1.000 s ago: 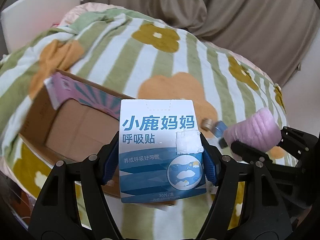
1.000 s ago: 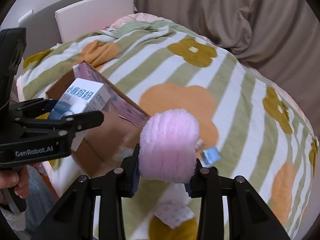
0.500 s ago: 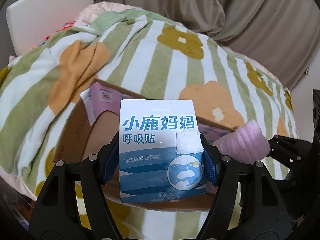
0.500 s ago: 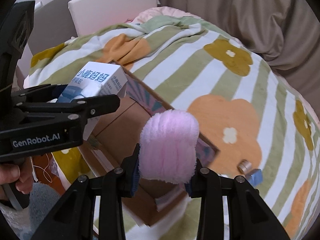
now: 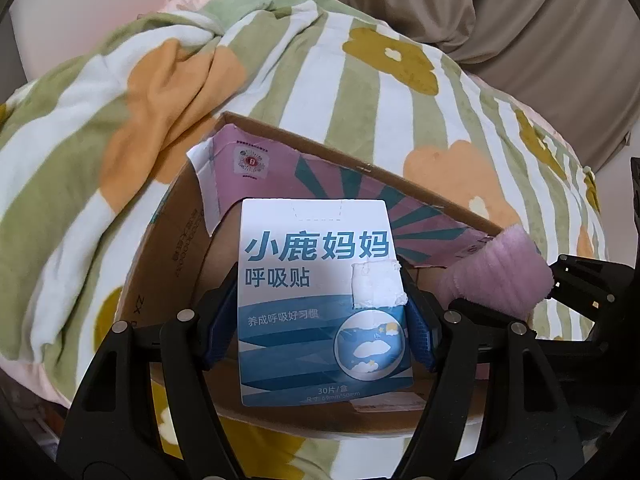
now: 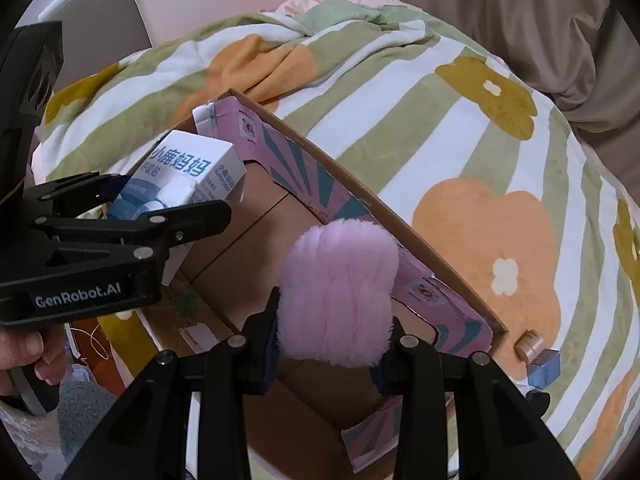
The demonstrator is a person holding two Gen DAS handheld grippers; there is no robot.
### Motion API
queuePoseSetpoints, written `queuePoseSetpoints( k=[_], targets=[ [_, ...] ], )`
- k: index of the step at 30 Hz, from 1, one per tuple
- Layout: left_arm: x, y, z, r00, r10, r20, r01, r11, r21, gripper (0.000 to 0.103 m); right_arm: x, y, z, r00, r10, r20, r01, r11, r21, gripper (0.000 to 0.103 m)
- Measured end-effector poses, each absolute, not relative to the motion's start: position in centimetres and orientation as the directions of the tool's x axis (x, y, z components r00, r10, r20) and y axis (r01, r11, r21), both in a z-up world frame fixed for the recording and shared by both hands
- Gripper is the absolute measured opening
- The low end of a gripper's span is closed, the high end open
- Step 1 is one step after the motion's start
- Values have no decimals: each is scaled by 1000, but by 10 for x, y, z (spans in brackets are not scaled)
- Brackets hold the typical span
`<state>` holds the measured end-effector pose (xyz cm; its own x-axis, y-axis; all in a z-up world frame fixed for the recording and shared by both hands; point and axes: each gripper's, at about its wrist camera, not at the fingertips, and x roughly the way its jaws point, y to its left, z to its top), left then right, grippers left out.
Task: Organize objects
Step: 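Carry the patch box and pink towel over the cardboard box and release both, then withdraw both tools from the box back toward the remaining items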
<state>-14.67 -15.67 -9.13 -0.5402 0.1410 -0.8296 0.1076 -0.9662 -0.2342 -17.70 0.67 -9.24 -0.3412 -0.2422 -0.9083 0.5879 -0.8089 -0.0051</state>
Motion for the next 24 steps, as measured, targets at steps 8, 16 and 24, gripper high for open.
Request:
queuePoseSetpoints(
  k=[8,16,24],
  targets=[
    [-151,-161,-98,-523,118,-844,103,-974,-200,68,-181,1,-102,-309,-247,-918,585,-811,21,33],
    [-161,-160,-94,-489,105,-866,62,-986,-155,103,-185,-1,-111,-308,-264,-914,576,-816,42,92],
    [-161,-160,-88,-494,66,-867,47,-994,-102,103,-180,1,-112,-314,-257,-914,597,-802,20,102]
  ],
)
